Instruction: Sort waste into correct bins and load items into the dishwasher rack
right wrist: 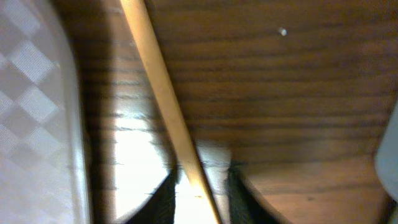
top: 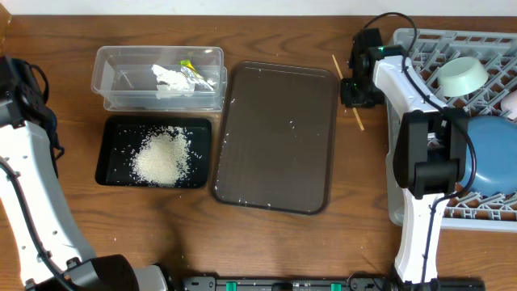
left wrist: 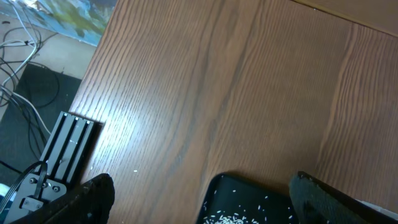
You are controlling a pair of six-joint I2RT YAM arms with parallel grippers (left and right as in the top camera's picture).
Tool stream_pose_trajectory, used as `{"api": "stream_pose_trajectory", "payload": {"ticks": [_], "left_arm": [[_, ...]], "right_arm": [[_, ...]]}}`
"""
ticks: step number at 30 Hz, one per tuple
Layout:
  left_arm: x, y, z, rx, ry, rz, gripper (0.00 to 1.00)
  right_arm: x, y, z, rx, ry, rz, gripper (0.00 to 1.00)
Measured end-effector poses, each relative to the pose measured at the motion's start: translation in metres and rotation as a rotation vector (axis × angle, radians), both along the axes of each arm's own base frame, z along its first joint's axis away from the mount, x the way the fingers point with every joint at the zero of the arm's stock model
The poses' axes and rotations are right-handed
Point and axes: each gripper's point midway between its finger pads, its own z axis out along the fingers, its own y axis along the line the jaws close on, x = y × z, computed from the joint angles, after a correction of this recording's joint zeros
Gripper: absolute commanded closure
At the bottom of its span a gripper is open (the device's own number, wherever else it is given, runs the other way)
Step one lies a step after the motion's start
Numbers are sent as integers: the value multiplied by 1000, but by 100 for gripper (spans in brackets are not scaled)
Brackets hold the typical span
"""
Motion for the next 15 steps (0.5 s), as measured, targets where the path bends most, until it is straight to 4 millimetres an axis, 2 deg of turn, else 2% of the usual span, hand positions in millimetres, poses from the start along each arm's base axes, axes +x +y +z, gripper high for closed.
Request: {"api": "stream_pose_trajectory", "payload": {"ticks": [8, 11, 13, 15], "left_arm": [[0, 0, 0, 0, 0, 0, 8], [0, 0, 0, 0, 0, 0, 8], [0, 0, 0, 0, 0, 0, 8], [0, 0, 0, 0, 0, 0, 8]], "right_arm": [[-7, 0, 0, -8, 26, -8, 99], [-17, 4, 1, -12, 67, -7, 99], [-25, 7, 6, -11, 104, -12, 99], [-25, 8, 15, -8, 110, -18, 99]]}}
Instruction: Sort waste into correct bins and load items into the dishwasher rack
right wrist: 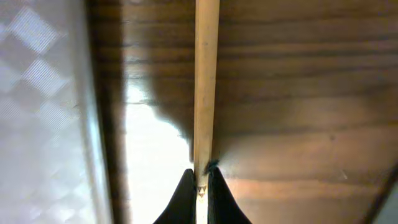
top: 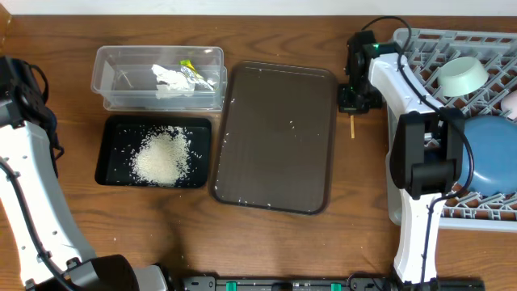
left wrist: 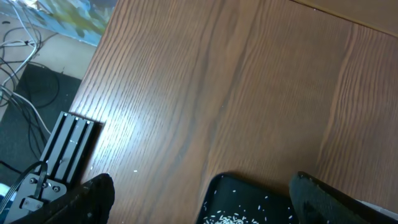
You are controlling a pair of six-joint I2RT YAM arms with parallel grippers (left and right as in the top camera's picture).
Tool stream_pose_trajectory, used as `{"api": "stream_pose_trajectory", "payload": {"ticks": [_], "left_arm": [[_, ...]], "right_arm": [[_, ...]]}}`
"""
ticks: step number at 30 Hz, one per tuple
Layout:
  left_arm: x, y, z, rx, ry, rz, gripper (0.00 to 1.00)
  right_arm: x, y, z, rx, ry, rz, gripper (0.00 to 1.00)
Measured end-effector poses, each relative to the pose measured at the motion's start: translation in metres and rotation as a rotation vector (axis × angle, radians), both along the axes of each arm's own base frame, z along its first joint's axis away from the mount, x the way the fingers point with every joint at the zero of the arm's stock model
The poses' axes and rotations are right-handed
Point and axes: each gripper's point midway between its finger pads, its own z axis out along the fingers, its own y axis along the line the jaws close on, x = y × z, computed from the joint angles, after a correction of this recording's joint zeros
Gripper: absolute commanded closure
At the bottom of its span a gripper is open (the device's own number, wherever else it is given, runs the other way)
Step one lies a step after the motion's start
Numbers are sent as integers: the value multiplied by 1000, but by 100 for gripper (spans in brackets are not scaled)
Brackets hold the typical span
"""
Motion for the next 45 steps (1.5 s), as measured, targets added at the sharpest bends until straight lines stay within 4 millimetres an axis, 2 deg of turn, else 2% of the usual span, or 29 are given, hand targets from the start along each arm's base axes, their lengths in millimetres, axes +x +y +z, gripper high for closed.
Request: {"api": "stream_pose_trajectory", "payload": {"ticks": [4, 8, 12, 14, 16, 19, 22, 29, 36, 40, 45], "left_arm": [[0, 0, 0, 0, 1, 0, 8], [0, 0, 0, 0, 0, 0, 8], [0, 0, 0, 0, 0, 0, 8], [0, 0, 0, 0, 0, 0, 8], [0, 0, 0, 0, 0, 0, 8], [0, 0, 0, 0, 0, 0, 8], [0, 0, 0, 0, 0, 0, 8], [0, 0, 0, 0, 0, 0, 8], [0, 0, 0, 0, 0, 0, 8], [0, 0, 0, 0, 0, 0, 8], [0, 0, 0, 0, 0, 0, 8]], "right_arm": [[11, -3, 37, 12, -40, -20, 99], [16, -12, 93, 33, -137, -34, 99], [8, -37, 153, 39, -236, -61, 99], [4, -52, 171, 36, -264, -84, 99], [2, -67, 178, 30, -279, -102, 99], [2, -89, 173, 18, -269, -128, 99], [2, -100, 157, 12, -242, -135, 99], [-1, -100, 126, 11, -205, -90, 99], [-12, -102, 99, 11, -147, -60, 99], [-16, -104, 92, 10, -131, -54, 99], [-16, -104, 92, 10, -134, -51, 99]]}}
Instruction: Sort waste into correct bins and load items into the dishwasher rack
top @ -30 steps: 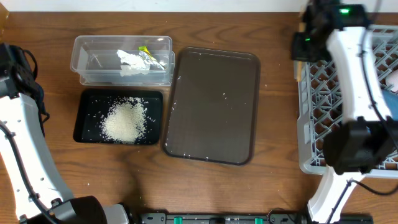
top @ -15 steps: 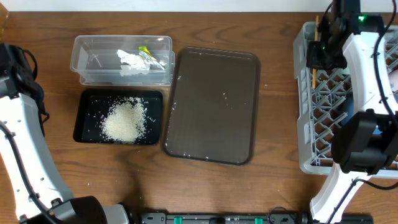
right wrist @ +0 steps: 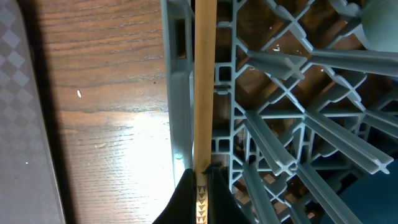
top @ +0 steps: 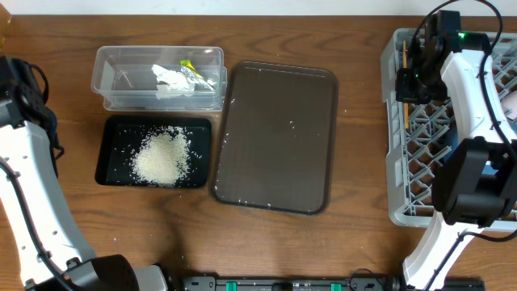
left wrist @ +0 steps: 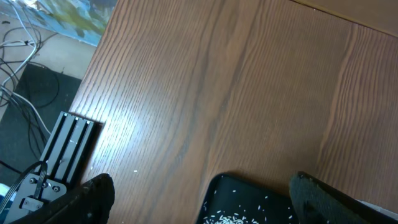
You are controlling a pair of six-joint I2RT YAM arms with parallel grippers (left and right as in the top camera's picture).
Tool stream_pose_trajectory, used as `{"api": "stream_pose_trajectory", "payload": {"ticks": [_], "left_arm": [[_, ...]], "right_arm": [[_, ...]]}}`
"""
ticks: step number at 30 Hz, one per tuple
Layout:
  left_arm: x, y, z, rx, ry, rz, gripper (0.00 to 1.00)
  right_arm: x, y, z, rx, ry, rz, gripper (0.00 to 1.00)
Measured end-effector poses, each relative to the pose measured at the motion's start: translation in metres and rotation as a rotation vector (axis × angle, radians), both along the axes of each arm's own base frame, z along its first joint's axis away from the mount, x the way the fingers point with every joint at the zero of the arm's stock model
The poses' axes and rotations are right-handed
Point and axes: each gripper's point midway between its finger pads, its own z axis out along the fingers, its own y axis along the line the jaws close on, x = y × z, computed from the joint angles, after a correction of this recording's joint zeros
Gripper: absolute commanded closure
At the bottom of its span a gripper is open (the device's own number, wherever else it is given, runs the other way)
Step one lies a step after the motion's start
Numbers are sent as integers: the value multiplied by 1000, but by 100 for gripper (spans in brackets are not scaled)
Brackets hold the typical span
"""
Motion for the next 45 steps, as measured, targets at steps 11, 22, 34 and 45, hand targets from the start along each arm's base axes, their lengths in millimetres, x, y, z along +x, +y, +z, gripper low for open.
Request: {"api": "stream_pose_trajectory", "payload": {"ticks": [11, 22, 34, 45], "left_arm": [[0, 0, 0, 0, 0, 0, 8], [0, 0, 0, 0, 0, 0, 8], [0, 0, 0, 0, 0, 0, 8], [0, 0, 0, 0, 0, 0, 8]], "right_arm": [[0, -6, 0, -30, 2, -6, 99], [0, -8, 0, -45, 2, -3, 46], [17, 35, 7, 212, -76, 2, 24], [39, 126, 30, 483, -169, 86, 1]]}}
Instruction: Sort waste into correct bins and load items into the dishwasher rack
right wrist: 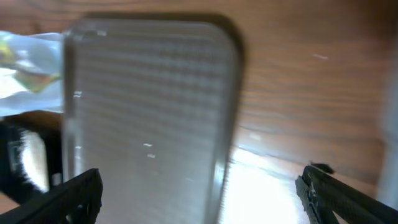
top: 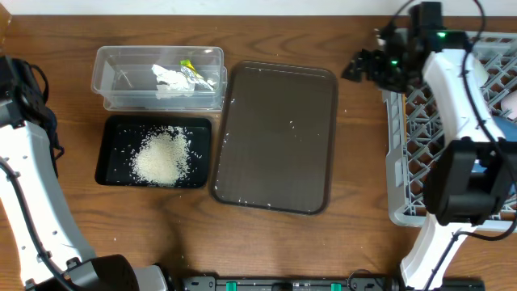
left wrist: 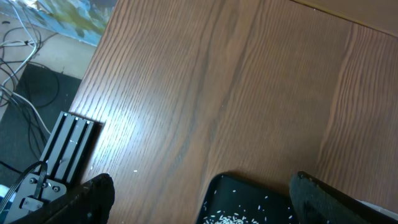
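Observation:
My right gripper hangs open and empty just left of the grey dishwasher rack, over the bare wood beside the tray. In the right wrist view its fingers stand wide apart above the blurred brown tray. No chopstick shows in any view. My left gripper is open over the table at the far left, above a corner of the black bin. That black bin holds rice, and the clear bin holds crumpled wrappers.
The brown tray lies in the middle of the table with a few rice grains on it. The left arm stands along the left edge. The right arm crosses over the rack's left half.
My right gripper was shut on the chopstick over the rack's left edge. Now it is open and empty, a little to the left of the rack. The left arm has not moved.
My right gripper first stood open around a chopstick lying on the table between tray and rack. Then it was shut on that chopstick. Later it held the chopstick over the rack's left side. Now it is open without it, off the rack.

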You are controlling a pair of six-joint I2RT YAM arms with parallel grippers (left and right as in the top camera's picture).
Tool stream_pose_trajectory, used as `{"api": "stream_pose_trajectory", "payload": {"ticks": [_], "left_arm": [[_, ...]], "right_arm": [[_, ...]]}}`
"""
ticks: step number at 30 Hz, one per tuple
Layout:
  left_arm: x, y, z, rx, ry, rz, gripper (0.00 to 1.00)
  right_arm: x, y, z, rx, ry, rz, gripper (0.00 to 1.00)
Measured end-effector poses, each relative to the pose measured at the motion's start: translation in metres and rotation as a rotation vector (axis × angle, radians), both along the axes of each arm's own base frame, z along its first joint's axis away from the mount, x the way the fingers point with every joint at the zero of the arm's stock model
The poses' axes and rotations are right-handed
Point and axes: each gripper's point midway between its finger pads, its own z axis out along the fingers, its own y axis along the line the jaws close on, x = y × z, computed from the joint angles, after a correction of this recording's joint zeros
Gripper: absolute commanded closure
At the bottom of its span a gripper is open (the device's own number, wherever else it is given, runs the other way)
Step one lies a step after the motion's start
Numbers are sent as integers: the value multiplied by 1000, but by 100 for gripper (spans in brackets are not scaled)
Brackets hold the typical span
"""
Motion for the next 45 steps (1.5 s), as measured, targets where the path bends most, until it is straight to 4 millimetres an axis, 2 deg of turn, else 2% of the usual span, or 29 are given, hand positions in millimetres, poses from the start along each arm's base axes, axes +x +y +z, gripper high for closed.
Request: {"api": "stream_pose_trajectory", "payload": {"ticks": [6, 11, 14, 22, 28, 35, 45], "left_arm": [[0, 0, 0, 0, 0, 0, 8], [0, 0, 0, 0, 0, 0, 8], [0, 0, 0, 0, 0, 0, 8], [0, 0, 0, 0, 0, 0, 8], [0, 0, 0, 0, 0, 0, 8], [0, 0, 0, 0, 0, 0, 8], [0, 0, 0, 0, 0, 0, 8]], "right_arm": [[5, 57, 10, 38, -74, 95, 1], [-4, 102, 13, 54, -99, 181, 1], [-11, 124, 14, 59, -108, 224, 1], [-14, 173, 25, 76, -208, 313, 1], [-28, 212, 25, 33, -256, 376, 1], [-44, 237, 21, -33, -276, 415, 1], [-49, 240, 20, -23, -265, 427, 1]]}}
